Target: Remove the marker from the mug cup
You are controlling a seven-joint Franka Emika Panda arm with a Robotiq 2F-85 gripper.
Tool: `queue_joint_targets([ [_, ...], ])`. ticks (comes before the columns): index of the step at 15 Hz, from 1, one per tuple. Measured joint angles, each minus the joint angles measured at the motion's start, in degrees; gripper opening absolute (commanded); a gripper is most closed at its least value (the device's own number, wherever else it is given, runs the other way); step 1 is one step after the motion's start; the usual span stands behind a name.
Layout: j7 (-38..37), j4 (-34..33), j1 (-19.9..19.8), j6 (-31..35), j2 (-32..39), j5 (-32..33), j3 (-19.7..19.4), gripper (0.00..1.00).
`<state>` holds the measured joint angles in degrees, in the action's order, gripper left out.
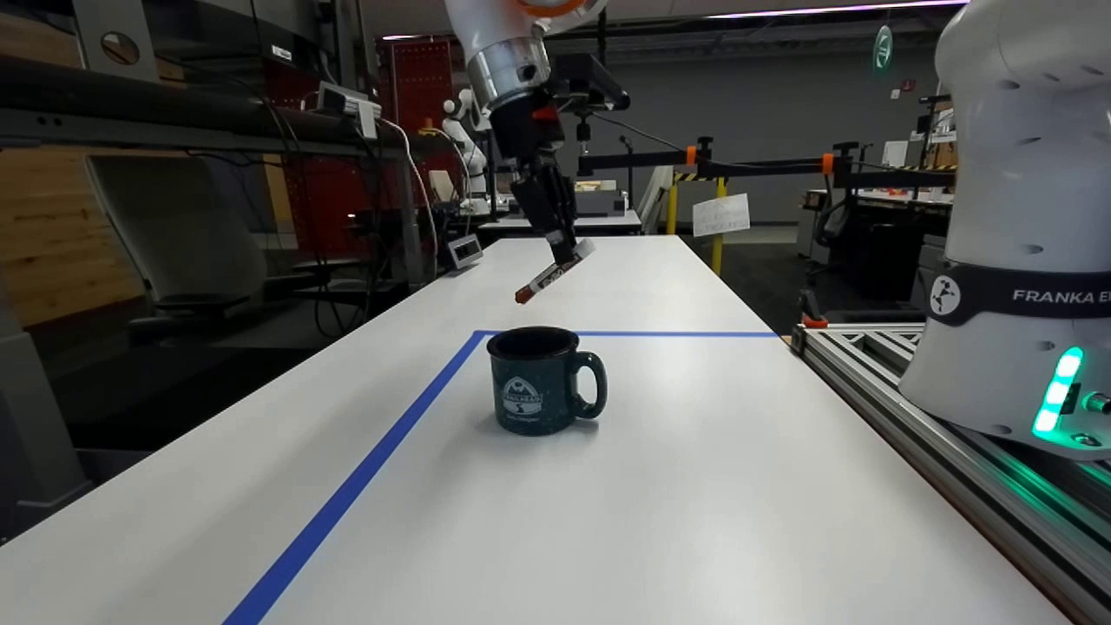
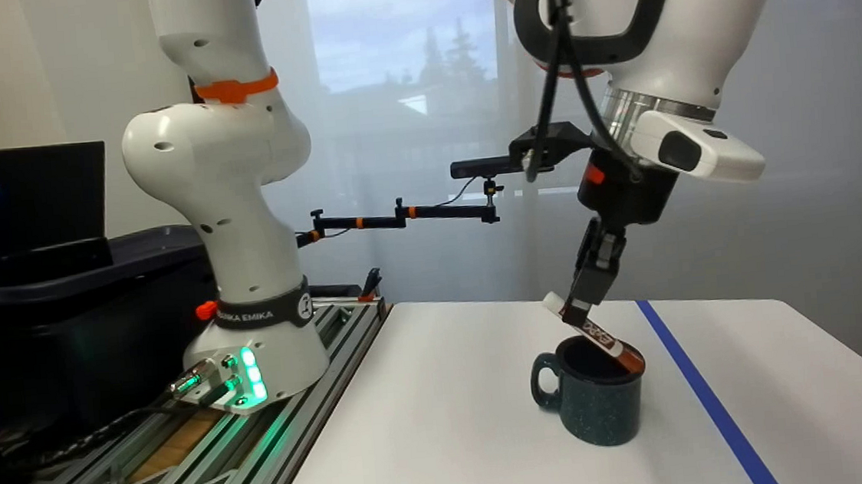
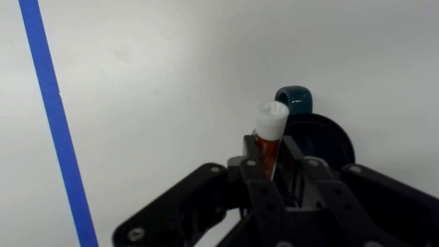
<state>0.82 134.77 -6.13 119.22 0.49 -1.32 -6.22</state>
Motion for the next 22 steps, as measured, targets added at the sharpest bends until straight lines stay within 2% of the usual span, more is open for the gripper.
queue_joint_targets([
  [4,-6.1,4.4,-2.1,10.1,0.4,0.1,-2.3,0.05],
  [10,-7.8,8.3,-2.9,24.4,7.3,0.1,-3.4,0.05],
  [13,-8.0,8.4,-2.9,28.1,11.4,0.1,-3.4,0.05],
  [17,-8.0,7.7,-2.9,29.2,15.0,0.1,-3.7,0.05],
  [18,-8.0,7.5,-2.9,29.2,15.5,0.1,-3.7,0.45],
  [19,-8.0,7.4,-2.9,29.2,15.8,0.0,-3.8,0.46],
  [22,-8.0,7.2,-2.9,29.2,15.9,0.0,-4.0,0.68],
])
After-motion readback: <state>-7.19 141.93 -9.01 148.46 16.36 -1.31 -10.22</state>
